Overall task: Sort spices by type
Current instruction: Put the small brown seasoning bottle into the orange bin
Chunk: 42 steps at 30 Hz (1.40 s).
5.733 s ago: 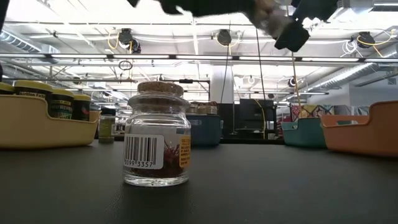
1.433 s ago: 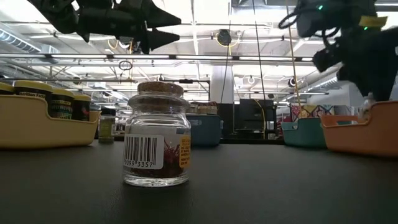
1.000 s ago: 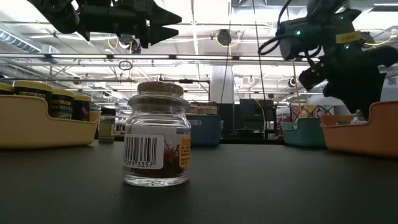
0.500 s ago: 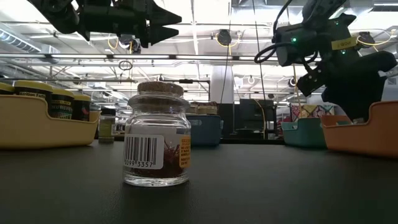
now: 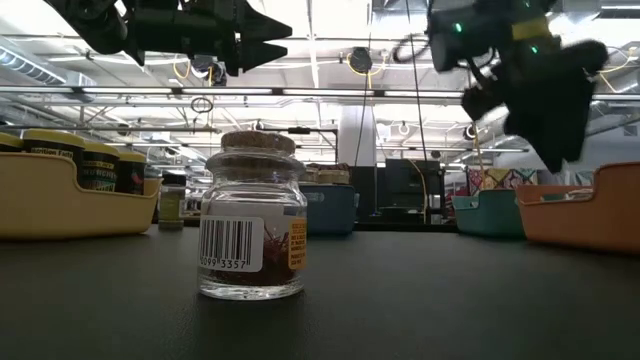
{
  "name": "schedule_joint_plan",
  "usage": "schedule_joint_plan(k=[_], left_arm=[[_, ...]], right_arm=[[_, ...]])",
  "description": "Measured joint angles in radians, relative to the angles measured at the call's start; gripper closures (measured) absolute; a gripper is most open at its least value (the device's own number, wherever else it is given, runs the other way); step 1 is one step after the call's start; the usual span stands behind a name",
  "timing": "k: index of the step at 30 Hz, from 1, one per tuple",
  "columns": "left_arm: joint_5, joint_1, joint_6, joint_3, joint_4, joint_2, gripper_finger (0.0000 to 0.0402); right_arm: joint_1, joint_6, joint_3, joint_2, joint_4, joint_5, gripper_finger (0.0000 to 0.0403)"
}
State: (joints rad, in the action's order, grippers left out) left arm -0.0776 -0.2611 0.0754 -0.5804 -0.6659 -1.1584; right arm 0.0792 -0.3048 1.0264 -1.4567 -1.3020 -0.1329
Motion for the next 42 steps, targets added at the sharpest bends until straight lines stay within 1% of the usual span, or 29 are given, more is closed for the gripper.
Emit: schedule_joint_plan(k=[6, 8, 11, 13, 19, 24, 27, 29, 32, 34, 37, 39, 42], left_arm=[[0.000, 0.000, 0.017, 0.000, -0.002, 0.000, 0.0081], [0.000, 0.000, 0.013, 0.000, -0.002, 0.000, 0.0081], [0.000, 0.000, 0.012, 0.000, -0.001, 0.000, 0.0081], [0.000, 0.000, 0.012, 0.000, 0.000, 0.000, 0.0081], [0.000, 0.000, 0.017, 0.000, 0.003, 0.000, 0.0081], [-0.008, 0.000, 0.042, 0.000, -0.004, 0.000, 0.0081], [-0.075, 0.000, 0.064, 0.000, -0.007, 0.000, 0.0081], [-0.157, 0.000, 0.072, 0.000, -0.007, 0.000, 0.0081], [-0.287, -0.001, 0.090, -0.015, 0.021, 0.000, 0.0081], [-0.345, -0.001, 0.091, -0.030, 0.044, 0.000, 0.0081], [-0.374, -0.001, 0.105, -0.063, 0.097, -0.021, 0.0081], [-0.385, -0.001, 0.131, -0.086, 0.138, -0.052, 0.0081], [-0.394, -0.001, 0.174, -0.121, 0.140, -0.123, 0.0081]], right_arm=[[-0.024, -0.063, 0.129, 0.001, -0.015, 0.000, 0.0115], [-0.055, -0.104, 0.158, 0.001, -0.016, -0.006, 0.0115], [-0.115, -0.196, 0.185, 0.001, -0.020, -0.046, 0.0115], [-0.167, -0.285, 0.190, 0.001, -0.019, -0.066, 0.0115], [-0.350, -0.604, 0.190, 0.001, 0.000, -0.179, 0.0115], [-0.506, -0.899, 0.190, 0.001, 0.037, -0.187, 0.0115], [-0.590, -1.069, 0.185, 0.001, 0.078, -0.181, 0.0115], [-0.640, -1.168, 0.168, 0.000, 0.114, -0.181, 0.0115], [-0.701, -1.267, 0.140, 0.000, 0.140, -0.162, 0.0115], [-0.732, -1.322, 0.124, 0.000, 0.155, -0.143, 0.0115], [-0.772, -1.370, 0.108, 0.000, 0.182, -0.099, 0.0115], [-0.793, -1.390, 0.090, 0.000, 0.221, -0.098, 0.0115], [-0.824, -1.411, 0.063, -0.001, 0.264, -0.098, 0.0115]])
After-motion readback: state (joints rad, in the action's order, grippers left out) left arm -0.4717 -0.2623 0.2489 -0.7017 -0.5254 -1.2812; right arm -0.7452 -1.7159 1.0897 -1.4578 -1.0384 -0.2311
